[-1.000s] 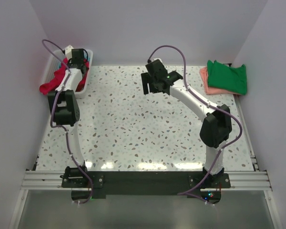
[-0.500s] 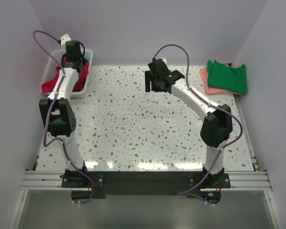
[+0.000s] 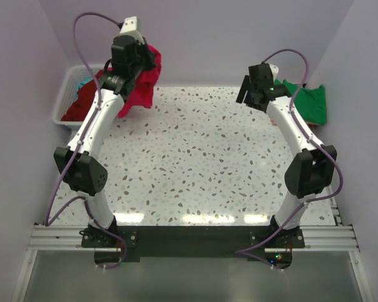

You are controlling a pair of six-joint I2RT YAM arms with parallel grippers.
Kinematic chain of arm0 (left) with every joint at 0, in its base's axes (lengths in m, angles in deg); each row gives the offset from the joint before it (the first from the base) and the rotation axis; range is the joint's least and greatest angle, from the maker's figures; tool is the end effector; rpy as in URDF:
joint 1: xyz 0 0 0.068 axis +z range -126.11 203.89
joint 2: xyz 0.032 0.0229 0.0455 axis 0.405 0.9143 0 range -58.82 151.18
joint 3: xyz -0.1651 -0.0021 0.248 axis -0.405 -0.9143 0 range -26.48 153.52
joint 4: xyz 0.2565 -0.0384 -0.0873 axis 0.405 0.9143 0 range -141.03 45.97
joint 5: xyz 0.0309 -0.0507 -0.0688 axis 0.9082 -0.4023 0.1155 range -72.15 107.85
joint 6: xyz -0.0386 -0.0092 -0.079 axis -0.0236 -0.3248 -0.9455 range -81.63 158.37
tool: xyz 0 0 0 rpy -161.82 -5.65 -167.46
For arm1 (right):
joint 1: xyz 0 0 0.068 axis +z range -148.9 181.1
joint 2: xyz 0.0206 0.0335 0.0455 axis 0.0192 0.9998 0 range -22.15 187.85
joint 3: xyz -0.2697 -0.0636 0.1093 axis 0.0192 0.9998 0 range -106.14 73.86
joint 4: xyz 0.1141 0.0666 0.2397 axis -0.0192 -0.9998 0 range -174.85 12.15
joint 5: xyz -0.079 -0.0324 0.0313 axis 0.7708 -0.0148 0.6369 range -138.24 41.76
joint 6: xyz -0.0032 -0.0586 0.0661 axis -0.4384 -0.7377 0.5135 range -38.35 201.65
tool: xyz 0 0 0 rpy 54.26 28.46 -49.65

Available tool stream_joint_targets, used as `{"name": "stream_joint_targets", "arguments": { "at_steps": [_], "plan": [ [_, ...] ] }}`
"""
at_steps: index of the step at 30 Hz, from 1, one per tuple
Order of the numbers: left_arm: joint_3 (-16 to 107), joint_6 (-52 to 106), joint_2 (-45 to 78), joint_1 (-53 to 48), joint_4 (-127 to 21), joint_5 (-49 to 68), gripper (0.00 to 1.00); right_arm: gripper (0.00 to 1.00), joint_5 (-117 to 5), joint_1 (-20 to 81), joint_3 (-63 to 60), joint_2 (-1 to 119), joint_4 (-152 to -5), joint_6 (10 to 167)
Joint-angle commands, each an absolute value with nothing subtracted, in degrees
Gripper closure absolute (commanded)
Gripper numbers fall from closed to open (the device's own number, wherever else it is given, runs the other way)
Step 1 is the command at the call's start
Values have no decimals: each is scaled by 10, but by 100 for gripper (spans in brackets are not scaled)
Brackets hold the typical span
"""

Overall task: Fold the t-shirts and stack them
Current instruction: Grab the tshirt from the pile, then move the tshirt to the center of the board

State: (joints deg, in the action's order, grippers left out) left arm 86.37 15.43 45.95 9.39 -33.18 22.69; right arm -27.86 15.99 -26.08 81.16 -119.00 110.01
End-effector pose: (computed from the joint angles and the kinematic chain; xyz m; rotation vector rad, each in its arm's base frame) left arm 0.4770 -0.1164 0.4637 -0.1917 1.7474 -0.4049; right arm 0.4449 0.0899 0.3367 0.4382 2.2458 -0.0288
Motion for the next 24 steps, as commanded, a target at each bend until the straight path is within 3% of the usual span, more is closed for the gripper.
{"name": "stream_joint_targets", "arguments": {
  "at_steps": [1, 5, 10, 13, 18, 20, 21, 22, 24],
  "plan": [
    [914, 185, 427, 18, -335, 167, 100, 21, -267, 146, -248, 766, -1175, 1105],
    [953, 188, 426, -50, -321, 129, 100, 21, -272, 139, -225, 754, -1169, 1103],
    [900, 168, 394, -87, -331, 142, 100, 21, -278, 136, -202, 737, -1162, 1102],
    [822, 158, 357, -87, -340, 192, 100, 21, -280, 133, -195, 731, -1160, 1100],
    [673, 104, 292, -87, -321, 392, 98, 21, -286, 128, -193, 729, -1160, 1098],
    [628, 95, 281, -86, -313, 434, 74, 21, -289, 128, -190, 728, -1159, 1098],
    [616, 82, 284, -86, -296, 440, 56, 21, -289, 128, -187, 728, -1158, 1097],
    [604, 81, 287, -86, -289, 447, 24, 21, -291, 129, -186, 727, -1158, 1097],
    [585, 54, 308, -86, -238, 466, 17, 21, -298, 129, -184, 729, -1159, 1097]
  ]
}}
